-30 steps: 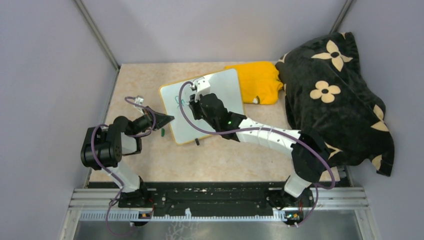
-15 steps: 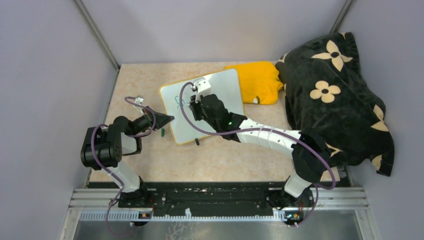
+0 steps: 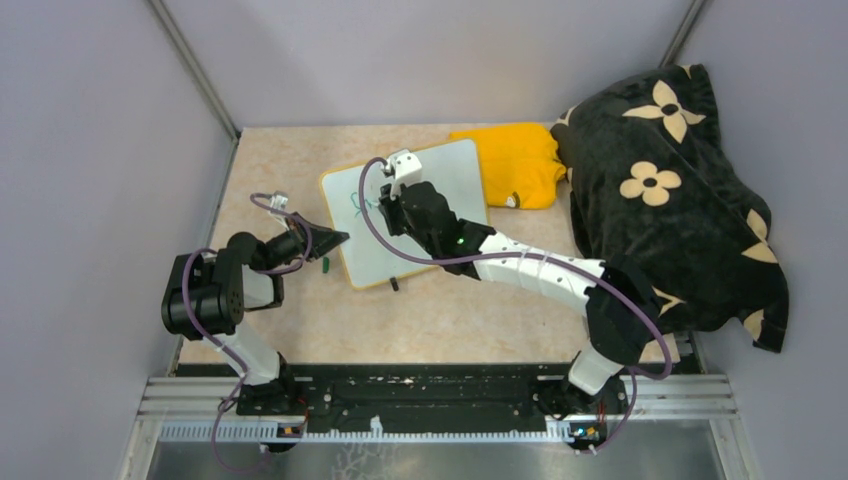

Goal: Write a sentence on the whiteboard

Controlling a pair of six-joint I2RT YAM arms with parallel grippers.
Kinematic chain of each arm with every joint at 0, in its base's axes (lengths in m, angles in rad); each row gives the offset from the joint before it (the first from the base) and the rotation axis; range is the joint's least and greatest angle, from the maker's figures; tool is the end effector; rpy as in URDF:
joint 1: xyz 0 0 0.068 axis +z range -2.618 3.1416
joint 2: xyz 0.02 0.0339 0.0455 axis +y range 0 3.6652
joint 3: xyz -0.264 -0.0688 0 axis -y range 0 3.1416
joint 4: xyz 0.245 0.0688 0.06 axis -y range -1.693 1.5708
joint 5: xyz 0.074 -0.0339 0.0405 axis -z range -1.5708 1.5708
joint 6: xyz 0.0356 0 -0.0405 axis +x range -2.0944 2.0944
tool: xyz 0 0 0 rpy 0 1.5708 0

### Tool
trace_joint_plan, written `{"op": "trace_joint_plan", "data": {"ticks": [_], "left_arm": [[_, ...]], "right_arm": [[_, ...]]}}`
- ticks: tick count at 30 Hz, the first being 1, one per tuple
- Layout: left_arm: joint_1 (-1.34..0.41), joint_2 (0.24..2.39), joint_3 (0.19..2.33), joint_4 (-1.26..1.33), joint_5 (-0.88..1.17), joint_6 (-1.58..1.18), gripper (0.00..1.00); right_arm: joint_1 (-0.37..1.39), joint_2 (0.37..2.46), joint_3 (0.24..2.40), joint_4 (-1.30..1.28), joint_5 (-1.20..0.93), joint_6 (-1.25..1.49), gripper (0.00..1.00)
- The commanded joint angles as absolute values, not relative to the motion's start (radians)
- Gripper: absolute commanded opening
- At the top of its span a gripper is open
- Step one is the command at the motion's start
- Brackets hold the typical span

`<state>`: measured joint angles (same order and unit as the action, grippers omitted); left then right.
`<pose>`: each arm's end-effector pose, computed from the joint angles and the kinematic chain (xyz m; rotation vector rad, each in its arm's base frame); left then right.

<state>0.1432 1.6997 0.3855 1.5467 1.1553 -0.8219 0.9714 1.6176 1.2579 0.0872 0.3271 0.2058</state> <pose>0.2621 0.0049 0.1739 0.3333 1.5892 -1.2976 0.2275 0.3127 0.3181 -0.4752 1.7991 0.5245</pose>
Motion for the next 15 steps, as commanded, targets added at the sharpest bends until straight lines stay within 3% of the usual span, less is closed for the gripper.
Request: {"op": "trace_joint_plan", "data": {"ticks": [1, 15], "left_arm": [[0.136, 1.686, 0.406, 1.674, 1.161, -0.812, 0.0], [0.136, 1.687, 0.408, 1.671, 1.162, -0.812, 0.0]], "right_arm": [[0.952, 1.633, 1.327, 0.105, 0.337, 0.192, 0.0], [0.933, 1.627, 1.324, 0.092, 0.36, 0.2, 0.0]]}}
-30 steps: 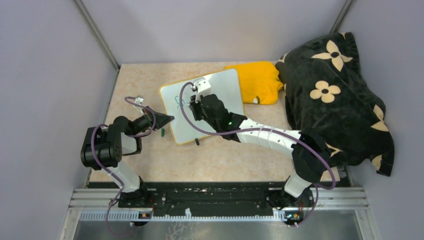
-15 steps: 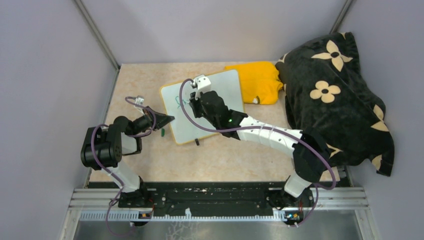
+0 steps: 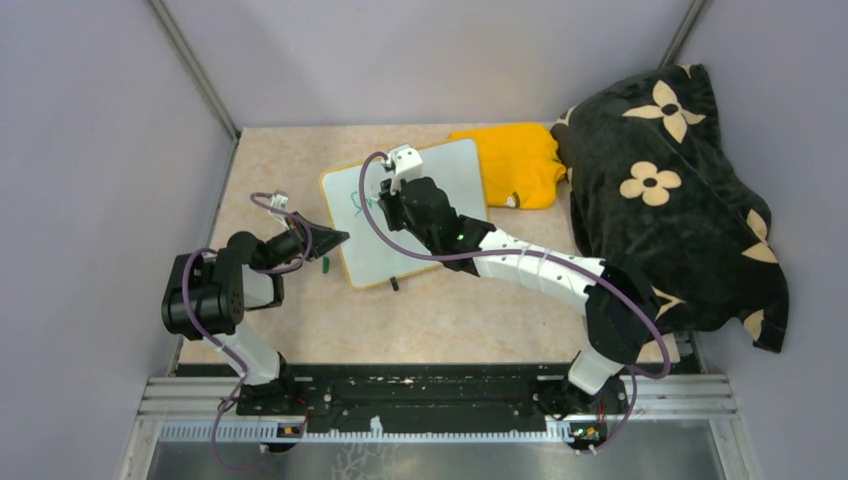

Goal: Write a sentence on the whiteboard

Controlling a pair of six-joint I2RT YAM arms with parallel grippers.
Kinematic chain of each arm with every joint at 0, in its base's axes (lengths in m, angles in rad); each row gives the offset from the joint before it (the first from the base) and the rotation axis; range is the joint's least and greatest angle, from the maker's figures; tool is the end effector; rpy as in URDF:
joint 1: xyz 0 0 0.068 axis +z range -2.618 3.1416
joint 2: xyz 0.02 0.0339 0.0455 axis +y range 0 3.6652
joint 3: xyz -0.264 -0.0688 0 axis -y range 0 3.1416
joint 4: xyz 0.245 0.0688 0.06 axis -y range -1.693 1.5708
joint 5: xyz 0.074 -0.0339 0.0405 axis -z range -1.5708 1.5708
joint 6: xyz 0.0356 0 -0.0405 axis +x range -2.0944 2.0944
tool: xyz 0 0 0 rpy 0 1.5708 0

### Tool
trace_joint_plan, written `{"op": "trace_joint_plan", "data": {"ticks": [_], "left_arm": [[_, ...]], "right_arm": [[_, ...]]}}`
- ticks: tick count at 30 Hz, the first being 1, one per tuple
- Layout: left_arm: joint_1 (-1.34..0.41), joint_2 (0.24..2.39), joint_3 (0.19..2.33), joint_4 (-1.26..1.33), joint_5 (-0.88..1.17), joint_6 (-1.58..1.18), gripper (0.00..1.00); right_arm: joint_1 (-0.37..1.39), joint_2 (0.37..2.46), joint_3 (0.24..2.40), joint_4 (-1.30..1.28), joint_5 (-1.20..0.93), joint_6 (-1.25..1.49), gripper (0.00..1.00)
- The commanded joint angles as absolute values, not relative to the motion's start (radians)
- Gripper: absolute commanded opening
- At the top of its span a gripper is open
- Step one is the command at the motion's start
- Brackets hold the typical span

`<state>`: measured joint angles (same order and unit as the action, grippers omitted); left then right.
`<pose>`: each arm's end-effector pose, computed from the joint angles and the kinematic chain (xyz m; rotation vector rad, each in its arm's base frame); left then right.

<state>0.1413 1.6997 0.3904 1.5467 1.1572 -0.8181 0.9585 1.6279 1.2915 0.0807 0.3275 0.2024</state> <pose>0.2631 0.0045 0.1749 0.3429 1.5847 -1.2950 0.2337 0.3129 0.3256 -0.4583 1.7861 0.5218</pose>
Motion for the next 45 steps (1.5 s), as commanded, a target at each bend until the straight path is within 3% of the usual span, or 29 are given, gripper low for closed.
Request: {"op": "trace_joint_plan", "data": {"ticks": [1, 34, 40, 45], "left_arm": [[0.136, 1.689, 0.408, 1.671, 1.161, -0.812, 0.0], [0.134, 1.687, 0.408, 1.663, 1.163, -0.808, 0.0], [0.134, 1.688, 0.411, 1.654, 1.164, -0.804, 0.2], [0.134, 1.687, 0.413, 1.646, 1.164, -0.802, 0.25]], "right_arm": [[0.93, 1.624, 1.319, 0.091, 0.362, 0.202, 0.0], [0.926, 1.533, 1.185, 0.122, 0.341, 0.237, 0.0], [0.927, 1.487, 1.211, 0.116, 0.317, 0.249, 0.0], [0.926, 1.46, 1.233, 0.108, 0.3, 0.252, 0.0]]}}
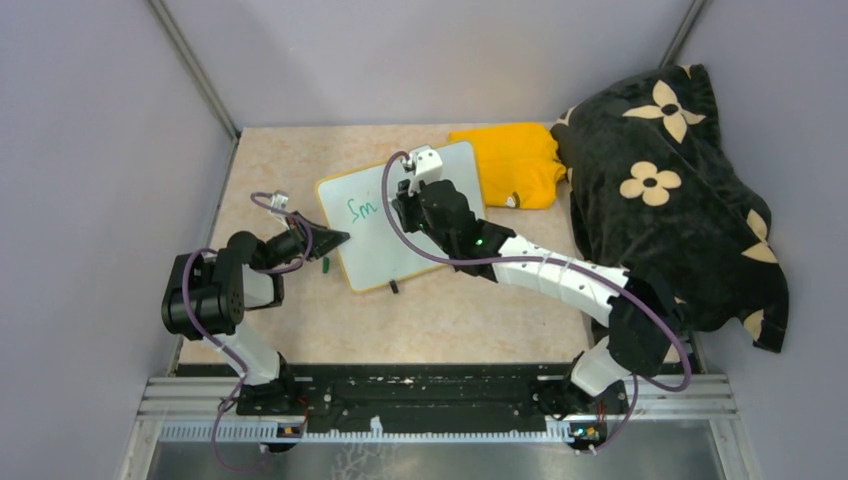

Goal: Write a sentence on the whiteboard

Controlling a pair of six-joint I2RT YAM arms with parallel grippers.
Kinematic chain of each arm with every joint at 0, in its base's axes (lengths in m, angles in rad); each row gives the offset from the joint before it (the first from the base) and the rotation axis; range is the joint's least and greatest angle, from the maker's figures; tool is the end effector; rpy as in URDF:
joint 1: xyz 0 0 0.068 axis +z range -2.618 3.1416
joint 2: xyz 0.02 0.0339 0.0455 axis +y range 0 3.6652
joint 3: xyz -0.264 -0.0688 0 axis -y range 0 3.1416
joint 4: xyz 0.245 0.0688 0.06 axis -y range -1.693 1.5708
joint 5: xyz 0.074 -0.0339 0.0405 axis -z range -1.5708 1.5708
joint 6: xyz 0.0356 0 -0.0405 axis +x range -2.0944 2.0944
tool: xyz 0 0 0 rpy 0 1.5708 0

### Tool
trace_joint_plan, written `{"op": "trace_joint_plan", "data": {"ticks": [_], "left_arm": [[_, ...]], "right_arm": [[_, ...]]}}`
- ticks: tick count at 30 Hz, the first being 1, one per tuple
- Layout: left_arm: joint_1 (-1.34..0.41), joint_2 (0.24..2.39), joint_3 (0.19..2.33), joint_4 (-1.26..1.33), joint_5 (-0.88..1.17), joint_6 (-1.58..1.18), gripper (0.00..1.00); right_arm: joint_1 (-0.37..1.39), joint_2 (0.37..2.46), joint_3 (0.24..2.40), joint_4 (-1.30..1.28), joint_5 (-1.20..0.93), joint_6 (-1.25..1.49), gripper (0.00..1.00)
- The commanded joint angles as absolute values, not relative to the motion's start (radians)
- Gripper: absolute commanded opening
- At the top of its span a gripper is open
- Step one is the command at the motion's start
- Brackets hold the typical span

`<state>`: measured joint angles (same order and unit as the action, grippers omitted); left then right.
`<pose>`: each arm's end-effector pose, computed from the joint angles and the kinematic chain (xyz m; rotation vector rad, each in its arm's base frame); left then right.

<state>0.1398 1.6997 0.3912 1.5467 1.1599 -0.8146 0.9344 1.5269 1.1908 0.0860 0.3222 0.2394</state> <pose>0.2631 0.0041 0.1751 0.3499 1.5834 -1.2946 0.2253 0.2860 0.3264 -0.4053 1.7958 0.5384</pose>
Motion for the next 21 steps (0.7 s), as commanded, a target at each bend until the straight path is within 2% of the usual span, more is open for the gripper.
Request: {"op": "trace_joint_plan", "data": {"ticks": [1, 7, 21], "left_arm": [[0.134, 1.687, 0.413, 1.645, 1.165, -0.8, 0.26], [0.135, 1.685, 0.413, 1.635, 1.163, -0.795, 0.31], [0.134, 1.69, 0.42, 1.606, 1.163, -0.784, 0.32]], "right_arm": [[0.926, 1.459, 1.237, 0.106, 0.299, 0.25, 0.0], [0.927, 1.47, 1.258, 0.107, 0.288, 0.235, 0.0], [0.928, 1.532, 1.297, 0.104, 0.255, 0.234, 0.0]]}}
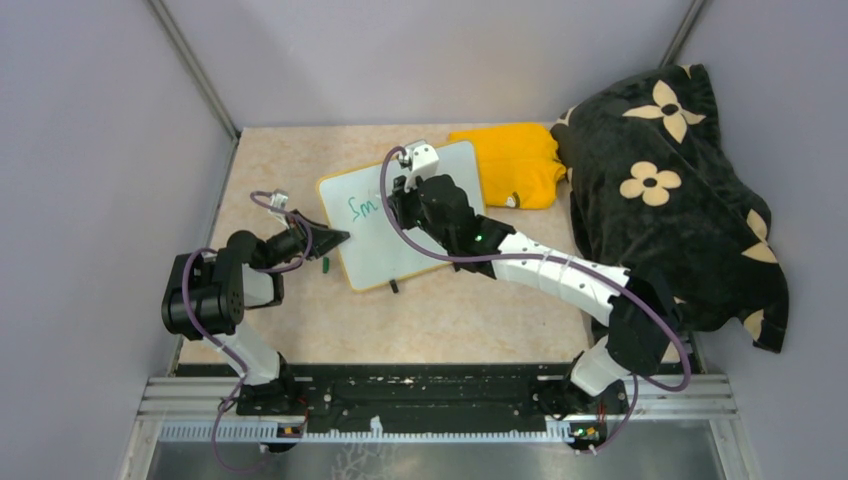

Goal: Write a sentence on the whiteboard

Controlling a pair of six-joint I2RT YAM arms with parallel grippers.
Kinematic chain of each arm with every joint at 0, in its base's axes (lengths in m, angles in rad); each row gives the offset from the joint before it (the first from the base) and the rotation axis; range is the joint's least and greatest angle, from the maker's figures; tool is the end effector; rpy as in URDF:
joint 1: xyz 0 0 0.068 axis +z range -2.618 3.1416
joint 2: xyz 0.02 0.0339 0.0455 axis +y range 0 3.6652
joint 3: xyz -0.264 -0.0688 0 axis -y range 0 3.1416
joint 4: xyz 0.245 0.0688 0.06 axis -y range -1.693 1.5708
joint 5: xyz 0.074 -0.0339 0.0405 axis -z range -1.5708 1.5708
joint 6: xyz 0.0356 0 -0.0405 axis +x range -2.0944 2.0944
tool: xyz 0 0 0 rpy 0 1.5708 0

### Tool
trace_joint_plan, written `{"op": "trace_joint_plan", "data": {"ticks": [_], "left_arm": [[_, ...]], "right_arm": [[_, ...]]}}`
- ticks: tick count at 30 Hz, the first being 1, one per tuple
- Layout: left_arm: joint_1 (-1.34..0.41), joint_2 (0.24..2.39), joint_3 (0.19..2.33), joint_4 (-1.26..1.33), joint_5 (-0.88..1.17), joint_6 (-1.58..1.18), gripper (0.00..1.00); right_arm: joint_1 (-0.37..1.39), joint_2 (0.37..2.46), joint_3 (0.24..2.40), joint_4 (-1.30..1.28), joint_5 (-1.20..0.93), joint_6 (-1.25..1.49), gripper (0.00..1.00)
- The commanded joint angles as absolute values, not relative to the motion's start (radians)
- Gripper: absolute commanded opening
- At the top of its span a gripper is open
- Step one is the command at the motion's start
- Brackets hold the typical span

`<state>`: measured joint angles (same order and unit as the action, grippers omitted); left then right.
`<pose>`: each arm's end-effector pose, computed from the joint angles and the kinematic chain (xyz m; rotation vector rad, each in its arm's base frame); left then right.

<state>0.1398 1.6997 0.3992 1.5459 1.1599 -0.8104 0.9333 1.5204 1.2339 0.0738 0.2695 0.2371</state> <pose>0.2647 0.0043 0.1767 0.3579 1.5766 -1.2881 0.2246 0.2873 0.3426 -0.4301 1.7642 0.6007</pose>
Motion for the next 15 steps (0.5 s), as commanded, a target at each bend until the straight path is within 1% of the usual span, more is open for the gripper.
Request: {"op": "trace_joint_plan", "data": {"ticks": [1, 15], "left_arm": [[0.134, 1.689, 0.42, 1.606, 1.164, -0.784, 0.32], [0.134, 1.686, 0.421, 1.602, 1.163, -0.783, 0.29]], "right_arm": [[0.928, 1.536, 1.301, 0.102, 0.255, 0.235, 0.0], [0.928, 1.567, 1.319, 0.097, 0.274, 0.238, 0.0]]}}
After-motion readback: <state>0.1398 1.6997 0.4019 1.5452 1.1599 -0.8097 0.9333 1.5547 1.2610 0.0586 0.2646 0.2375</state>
